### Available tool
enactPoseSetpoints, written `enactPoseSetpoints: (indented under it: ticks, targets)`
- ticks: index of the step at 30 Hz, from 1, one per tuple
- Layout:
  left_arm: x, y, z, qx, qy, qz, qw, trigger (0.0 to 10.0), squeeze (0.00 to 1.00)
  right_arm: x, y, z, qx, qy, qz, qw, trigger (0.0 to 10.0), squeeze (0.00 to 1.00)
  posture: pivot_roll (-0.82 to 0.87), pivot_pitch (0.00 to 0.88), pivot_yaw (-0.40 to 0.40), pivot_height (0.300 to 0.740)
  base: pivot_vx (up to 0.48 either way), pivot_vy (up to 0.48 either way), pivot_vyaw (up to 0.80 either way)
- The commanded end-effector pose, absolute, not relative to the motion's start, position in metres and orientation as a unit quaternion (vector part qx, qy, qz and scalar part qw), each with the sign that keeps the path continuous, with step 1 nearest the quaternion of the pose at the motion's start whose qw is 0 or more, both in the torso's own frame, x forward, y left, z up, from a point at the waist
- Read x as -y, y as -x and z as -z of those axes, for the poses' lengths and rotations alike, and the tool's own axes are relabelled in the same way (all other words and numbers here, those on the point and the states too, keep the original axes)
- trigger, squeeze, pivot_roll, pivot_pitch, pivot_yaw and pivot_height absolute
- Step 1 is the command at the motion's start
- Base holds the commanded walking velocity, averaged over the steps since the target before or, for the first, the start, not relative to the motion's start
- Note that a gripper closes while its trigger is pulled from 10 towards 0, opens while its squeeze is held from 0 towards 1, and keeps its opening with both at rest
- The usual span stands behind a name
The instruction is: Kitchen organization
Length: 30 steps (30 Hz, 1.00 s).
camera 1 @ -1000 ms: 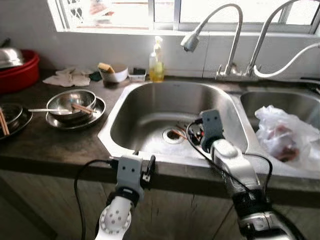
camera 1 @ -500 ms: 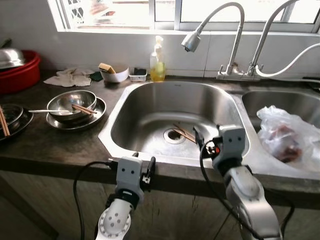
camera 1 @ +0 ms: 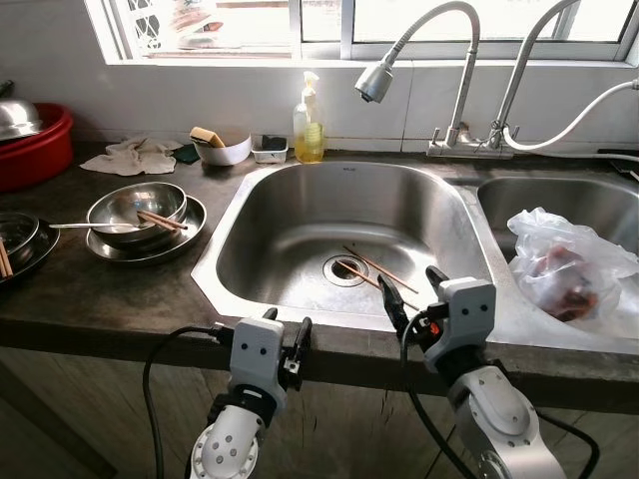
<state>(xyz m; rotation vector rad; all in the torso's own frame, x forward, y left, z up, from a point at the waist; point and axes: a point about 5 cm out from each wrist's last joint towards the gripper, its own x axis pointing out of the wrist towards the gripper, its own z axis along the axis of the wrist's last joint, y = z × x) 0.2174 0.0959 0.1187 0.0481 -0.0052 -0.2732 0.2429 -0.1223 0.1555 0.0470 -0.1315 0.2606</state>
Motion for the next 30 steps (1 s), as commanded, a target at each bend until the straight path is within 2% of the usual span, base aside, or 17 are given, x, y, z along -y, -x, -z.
enactPoseSetpoints:
  ticks: [1,30]
  targets:
    - [-0.097,-0.215,-0.121,0.004,-0.022,0.138,0.99,10.0,0.0,0.119,-0.241,-0.16,0.073,-0.029,-0.136,0.988,10.0,0.0,0.06,0.0,-0.008,0.74,-0.281,0.0,0.0]
    - [-0.096,-0.213,-0.116,-0.004,-0.038,0.143,0.989,10.0,0.0,0.115,-0.247,-0.15,0.053,-0.025,-0.128,0.99,10.0,0.0,0.07,0.0,-0.011,0.74,-0.32,0.0,0.0]
